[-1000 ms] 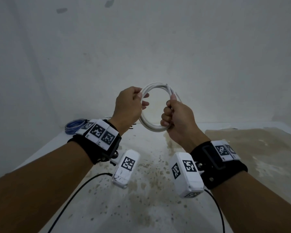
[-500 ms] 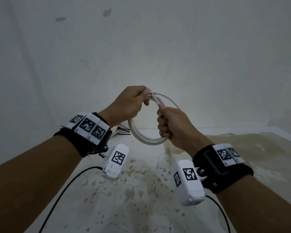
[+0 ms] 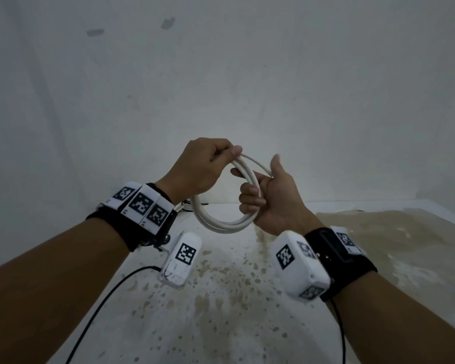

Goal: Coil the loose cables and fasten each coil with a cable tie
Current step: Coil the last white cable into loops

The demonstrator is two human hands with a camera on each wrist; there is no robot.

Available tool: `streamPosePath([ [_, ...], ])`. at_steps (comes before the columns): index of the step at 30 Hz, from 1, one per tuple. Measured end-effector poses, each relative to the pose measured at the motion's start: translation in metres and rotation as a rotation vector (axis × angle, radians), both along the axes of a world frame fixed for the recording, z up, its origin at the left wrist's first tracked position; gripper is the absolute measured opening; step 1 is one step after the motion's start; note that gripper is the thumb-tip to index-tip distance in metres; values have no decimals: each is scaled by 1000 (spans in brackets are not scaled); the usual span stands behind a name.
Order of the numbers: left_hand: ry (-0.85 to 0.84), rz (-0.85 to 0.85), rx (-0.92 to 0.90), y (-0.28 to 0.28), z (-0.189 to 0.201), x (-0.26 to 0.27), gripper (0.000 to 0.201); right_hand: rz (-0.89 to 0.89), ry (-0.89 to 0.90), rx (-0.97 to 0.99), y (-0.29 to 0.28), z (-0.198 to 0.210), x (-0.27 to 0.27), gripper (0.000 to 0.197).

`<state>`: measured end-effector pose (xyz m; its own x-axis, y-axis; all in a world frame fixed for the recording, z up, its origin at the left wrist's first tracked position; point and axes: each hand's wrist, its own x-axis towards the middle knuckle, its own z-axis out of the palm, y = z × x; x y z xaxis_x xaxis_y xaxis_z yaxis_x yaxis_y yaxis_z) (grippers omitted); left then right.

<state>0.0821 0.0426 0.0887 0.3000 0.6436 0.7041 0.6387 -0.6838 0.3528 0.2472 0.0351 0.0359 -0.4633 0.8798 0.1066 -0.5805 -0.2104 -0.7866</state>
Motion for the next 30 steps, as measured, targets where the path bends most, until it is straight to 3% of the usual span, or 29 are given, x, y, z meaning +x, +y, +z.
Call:
streamPosePath([
  [4, -60, 43, 38, -1, -12, -1, 38, 24, -20, 29, 5, -8, 2, 46],
  [8, -129, 158, 94, 5, -28, 2, 37, -153, -262, 164, 4, -9, 2, 50],
  [11, -152, 160, 16, 11, -40, 3, 35, -207, -373, 152, 4, -9, 5, 44],
  [15, 86, 104, -104, 13, -39, 5, 25, -205, -374, 67, 12, -20, 16, 41],
  [19, 331, 36, -82, 13, -42, 6, 27, -234, -548, 145, 18, -22, 24, 42],
  [26, 56, -47, -407, 15, -56, 23, 21, -300, -719, 290, 21, -28, 39, 44],
  [30, 59, 1, -324, 13, -65, 42, 28, -327, -720, 275, 16, -36, 53, 45],
])
